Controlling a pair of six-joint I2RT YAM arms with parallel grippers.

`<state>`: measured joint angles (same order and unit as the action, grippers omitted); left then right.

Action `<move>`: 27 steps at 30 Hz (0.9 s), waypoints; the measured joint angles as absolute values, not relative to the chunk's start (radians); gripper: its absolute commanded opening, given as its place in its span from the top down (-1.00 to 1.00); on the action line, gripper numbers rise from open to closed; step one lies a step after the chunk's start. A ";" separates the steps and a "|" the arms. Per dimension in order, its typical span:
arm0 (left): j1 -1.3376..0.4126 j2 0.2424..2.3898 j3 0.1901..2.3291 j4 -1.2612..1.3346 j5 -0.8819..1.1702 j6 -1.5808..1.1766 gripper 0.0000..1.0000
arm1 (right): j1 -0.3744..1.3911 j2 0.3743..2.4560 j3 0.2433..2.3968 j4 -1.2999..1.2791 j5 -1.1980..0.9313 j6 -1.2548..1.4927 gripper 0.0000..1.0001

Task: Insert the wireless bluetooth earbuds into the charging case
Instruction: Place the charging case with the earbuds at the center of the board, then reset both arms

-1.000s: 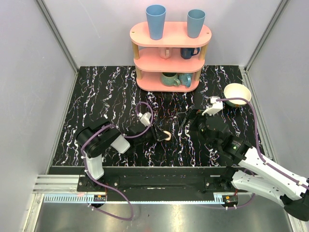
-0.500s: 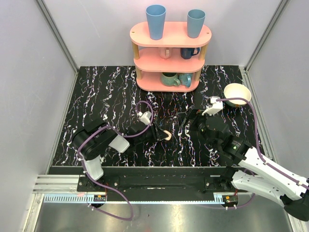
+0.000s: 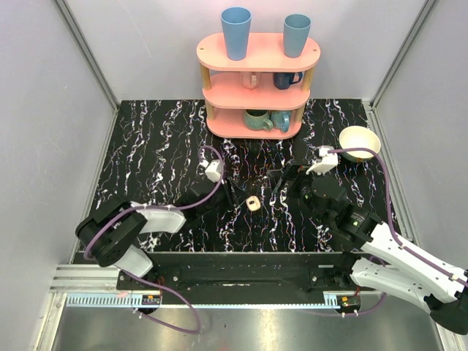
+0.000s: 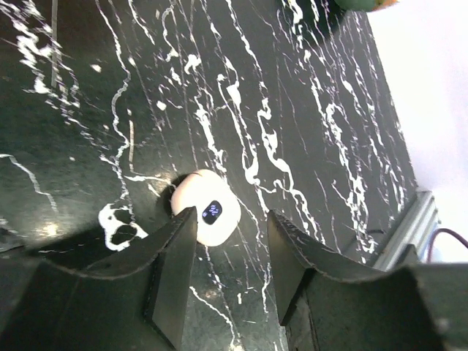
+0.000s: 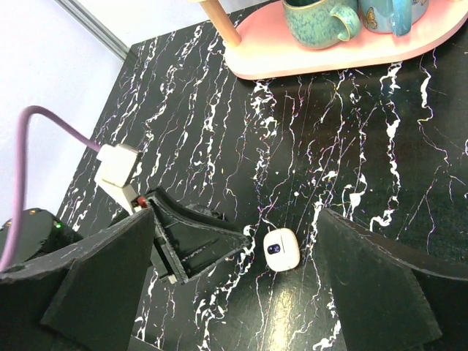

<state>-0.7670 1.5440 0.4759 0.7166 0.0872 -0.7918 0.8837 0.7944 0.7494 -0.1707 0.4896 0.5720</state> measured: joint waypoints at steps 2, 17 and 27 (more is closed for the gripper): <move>-0.767 1.502 0.476 0.672 0.054 -0.764 0.04 | 0.884 0.795 0.749 -0.171 0.491 0.572 -1.00; -0.760 1.073 0.524 0.307 -0.175 -0.474 -0.98 | 0.883 0.799 0.732 -0.184 0.562 0.519 -1.00; -0.616 0.796 0.546 0.097 -0.248 -0.391 -0.98 | 0.675 0.879 0.744 -0.311 0.577 0.480 -0.99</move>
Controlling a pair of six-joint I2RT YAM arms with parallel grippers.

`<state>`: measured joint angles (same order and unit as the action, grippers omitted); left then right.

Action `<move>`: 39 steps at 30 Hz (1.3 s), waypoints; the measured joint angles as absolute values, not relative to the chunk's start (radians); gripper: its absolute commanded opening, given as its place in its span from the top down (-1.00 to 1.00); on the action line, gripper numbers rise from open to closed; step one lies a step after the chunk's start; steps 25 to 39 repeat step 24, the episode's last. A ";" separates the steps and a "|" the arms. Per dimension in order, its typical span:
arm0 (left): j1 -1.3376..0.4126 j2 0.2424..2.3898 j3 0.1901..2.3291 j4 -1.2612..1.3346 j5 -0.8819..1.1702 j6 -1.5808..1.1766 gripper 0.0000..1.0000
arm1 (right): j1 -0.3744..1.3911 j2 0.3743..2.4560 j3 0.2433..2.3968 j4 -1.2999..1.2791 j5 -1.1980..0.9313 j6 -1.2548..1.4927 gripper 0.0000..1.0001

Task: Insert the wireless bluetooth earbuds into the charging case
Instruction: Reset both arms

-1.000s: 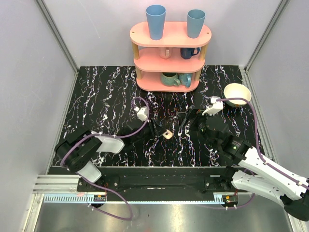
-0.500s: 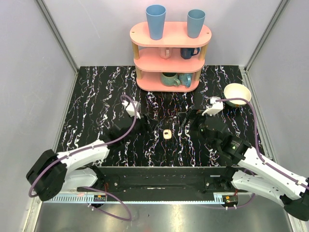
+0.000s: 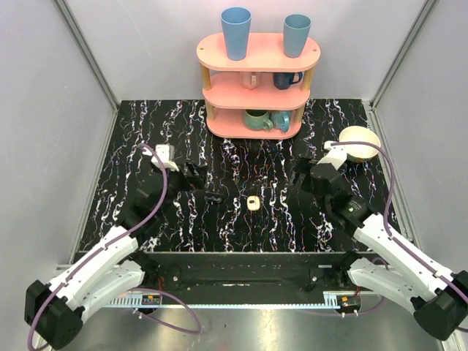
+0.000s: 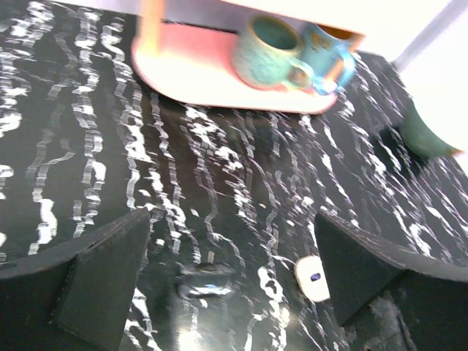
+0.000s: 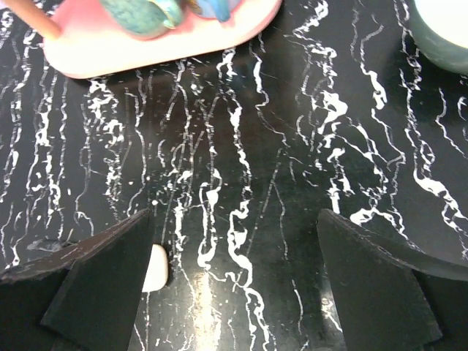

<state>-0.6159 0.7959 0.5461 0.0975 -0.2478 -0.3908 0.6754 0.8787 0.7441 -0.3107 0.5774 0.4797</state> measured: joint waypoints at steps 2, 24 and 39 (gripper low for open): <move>-0.541 0.767 0.546 0.070 -0.225 -0.390 -0.98 | 0.611 0.885 0.749 -0.336 0.528 0.483 -1.00; -0.349 0.719 0.522 -0.114 -0.322 -0.622 -0.98 | 0.171 1.096 0.736 -0.294 0.222 0.412 -0.99; -0.349 0.719 0.522 -0.114 -0.322 -0.622 -0.98 | 0.171 1.096 0.736 -0.294 0.222 0.412 -0.99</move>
